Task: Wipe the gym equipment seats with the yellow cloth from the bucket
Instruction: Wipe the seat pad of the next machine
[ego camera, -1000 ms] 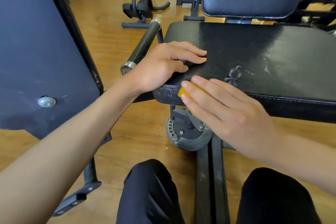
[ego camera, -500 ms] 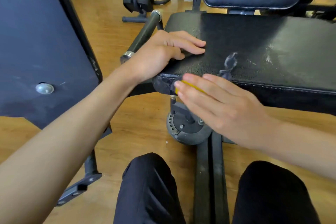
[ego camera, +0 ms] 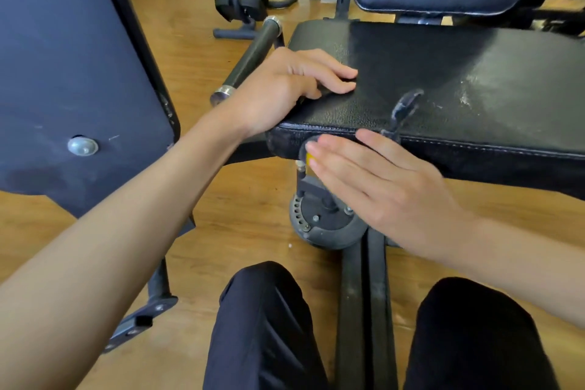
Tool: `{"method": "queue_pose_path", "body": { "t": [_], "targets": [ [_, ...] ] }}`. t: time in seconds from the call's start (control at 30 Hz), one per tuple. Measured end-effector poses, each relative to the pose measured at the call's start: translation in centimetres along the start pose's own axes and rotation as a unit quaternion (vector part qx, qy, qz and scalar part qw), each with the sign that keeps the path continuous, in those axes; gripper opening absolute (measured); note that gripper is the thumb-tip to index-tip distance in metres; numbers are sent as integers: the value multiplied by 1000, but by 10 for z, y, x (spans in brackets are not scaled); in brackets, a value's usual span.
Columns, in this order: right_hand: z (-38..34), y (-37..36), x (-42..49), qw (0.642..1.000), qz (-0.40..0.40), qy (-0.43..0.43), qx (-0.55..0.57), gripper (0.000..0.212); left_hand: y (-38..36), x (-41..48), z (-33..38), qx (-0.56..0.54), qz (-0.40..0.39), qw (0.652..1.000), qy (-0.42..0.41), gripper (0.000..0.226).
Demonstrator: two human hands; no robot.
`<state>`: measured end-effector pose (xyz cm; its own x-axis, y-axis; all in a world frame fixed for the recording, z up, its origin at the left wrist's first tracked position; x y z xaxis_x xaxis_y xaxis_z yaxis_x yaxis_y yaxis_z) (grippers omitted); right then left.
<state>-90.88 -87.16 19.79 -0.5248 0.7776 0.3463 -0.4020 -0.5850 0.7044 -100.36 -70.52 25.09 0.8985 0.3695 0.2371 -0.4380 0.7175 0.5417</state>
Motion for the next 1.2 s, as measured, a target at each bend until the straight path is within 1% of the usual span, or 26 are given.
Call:
{"method": "queue_pose_path", "body": {
  "t": [0.07,0.13,0.23,0.3,0.37,0.43,0.47,0.5,0.57,0.63,0.67,0.7,0.73,0.8,0.83,0.87,0.9,0.93,1.0,1.07,1.13,1.17,1.2],
  "targets": [
    [-24,-4,36,1000,27,2,7,38,1,-2,0,11,-5,1000,8,46],
    [-29,-5,49,999,34,6,-1,39,2,-3,2,28,-25,999,20,47],
    [-3,-3,12,1000,12,25,-14,41,1,-4,3,25,-45,998,22,49],
    [24,1,-35,1000,1,11,-24,42,2,-4,2,55,-49,997,12,46],
    [48,2,-83,999,-11,-44,-25,48,2,-4,0,118,-56,991,3,38],
    [59,-2,-110,989,13,-148,7,56,1,-5,2,184,-72,980,-10,31],
    [55,-6,-110,976,38,-210,49,59,0,-5,4,221,-85,971,-20,34],
    [45,-10,-99,954,74,-272,100,59,-2,-5,7,260,-101,960,-26,38],
    [15,-14,-60,900,150,-370,174,53,-5,-3,13,318,-132,939,-15,42],
    [-12,-16,-20,854,204,-429,213,43,-5,0,22,345,-136,929,-8,40],
    [-18,-17,-7,836,222,-446,231,39,-6,3,26,361,-132,923,-12,40],
    [-19,-16,-2,827,233,-453,240,38,-9,4,29,379,-131,916,-15,40],
    [-14,-15,-3,832,234,-447,229,40,-14,7,31,393,-133,910,-21,43],
    [0,-13,-21,868,224,-409,169,40,-27,10,34,419,-145,895,-43,51],
    [10,-13,-37,880,217,-396,145,37,-33,12,34,439,-148,884,-54,56],
    [22,-14,-56,882,211,-399,134,34,-37,12,32,459,-144,874,-63,61],
    [36,-16,-80,875,210,-417,129,31,-38,13,30,471,-139,868,-68,63],
    [50,-19,-108,859,213,-448,125,31,-39,14,28,472,-133,868,-72,65],
    [75,-24,-159,812,223,-525,123,34,-39,16,26,472,-118,870,-80,65],
    [92,-28,-187,746,264,-593,149,36,-42,19,25,482,-112,865,-81,65],
    [91,-28,-180,671,330,-639,181,38,-44,20,25,483,-109,865,-80,67],
    [84,-27,-165,640,354,-655,190,38,-45,20,25,480,-109,867,-80,68],
    [74,-26,-145,621,371,-661,199,37,-44,19,25,476,-108,869,-77,68]
  ]
}}
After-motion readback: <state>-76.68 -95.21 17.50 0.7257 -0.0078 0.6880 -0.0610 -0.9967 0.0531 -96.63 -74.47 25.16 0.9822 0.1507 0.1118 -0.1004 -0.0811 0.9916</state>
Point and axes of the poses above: each hand's wrist, its own x-axis towards the middle knuckle, its own y-axis out of the back of the hand, z = x × y, the point moved 4 cm from there along x, towards the middle knuckle, and after that the axes turned 15 degrees about -z, right-handed, at the moved point
